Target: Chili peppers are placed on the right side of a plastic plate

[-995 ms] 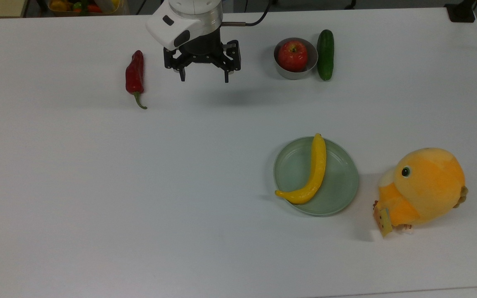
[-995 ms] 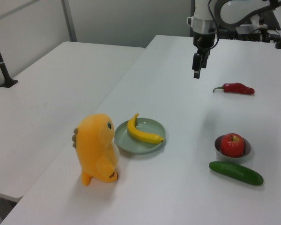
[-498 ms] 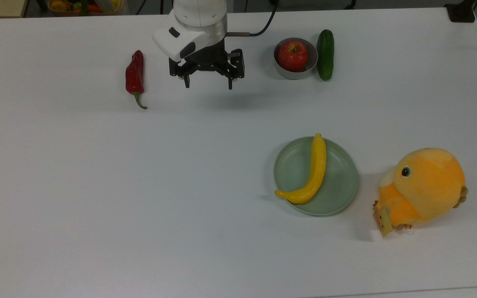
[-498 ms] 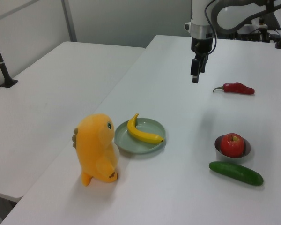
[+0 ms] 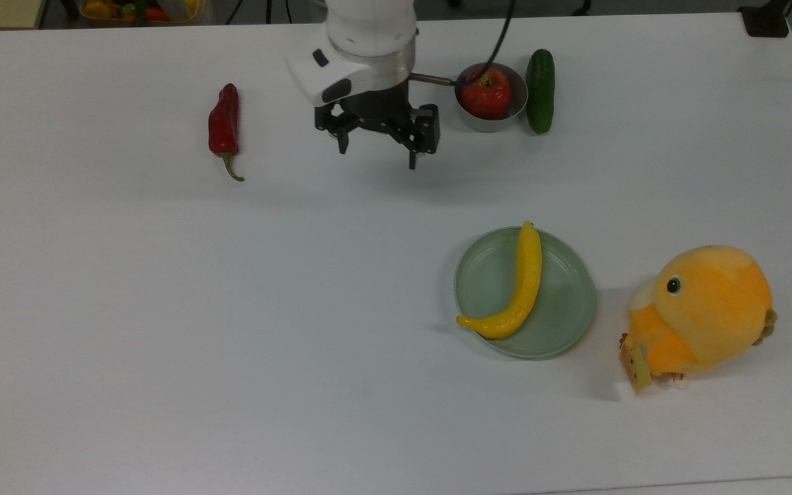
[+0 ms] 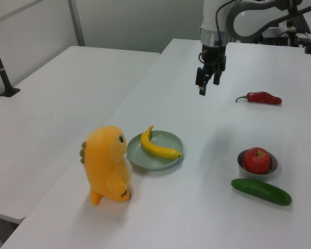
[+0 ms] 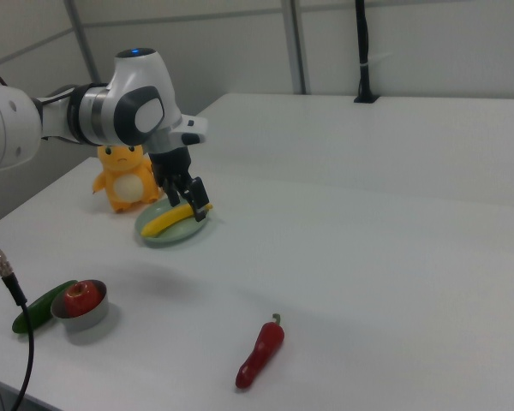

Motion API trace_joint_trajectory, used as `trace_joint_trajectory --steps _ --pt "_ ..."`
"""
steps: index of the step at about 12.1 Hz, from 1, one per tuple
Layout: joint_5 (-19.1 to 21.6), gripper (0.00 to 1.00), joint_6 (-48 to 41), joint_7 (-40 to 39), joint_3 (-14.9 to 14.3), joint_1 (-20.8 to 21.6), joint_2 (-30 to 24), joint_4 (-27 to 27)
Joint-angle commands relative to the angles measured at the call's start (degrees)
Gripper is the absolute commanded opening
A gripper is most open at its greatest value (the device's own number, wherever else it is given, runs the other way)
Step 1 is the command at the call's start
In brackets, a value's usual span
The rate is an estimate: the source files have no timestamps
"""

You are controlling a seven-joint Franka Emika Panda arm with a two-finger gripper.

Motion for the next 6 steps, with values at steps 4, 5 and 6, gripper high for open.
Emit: trace_joint_trajectory --steps 4,5,6 --pt "1.32 1.00 1.81 16.54 1.40 5.04 10.01 10.57" --pt "1.32 1.00 2.08 16.46 1.59 4.95 10.19 10.39" --pt "0.97 1.00 1.91 15.93 1.59 4.86 9.93 10.30"
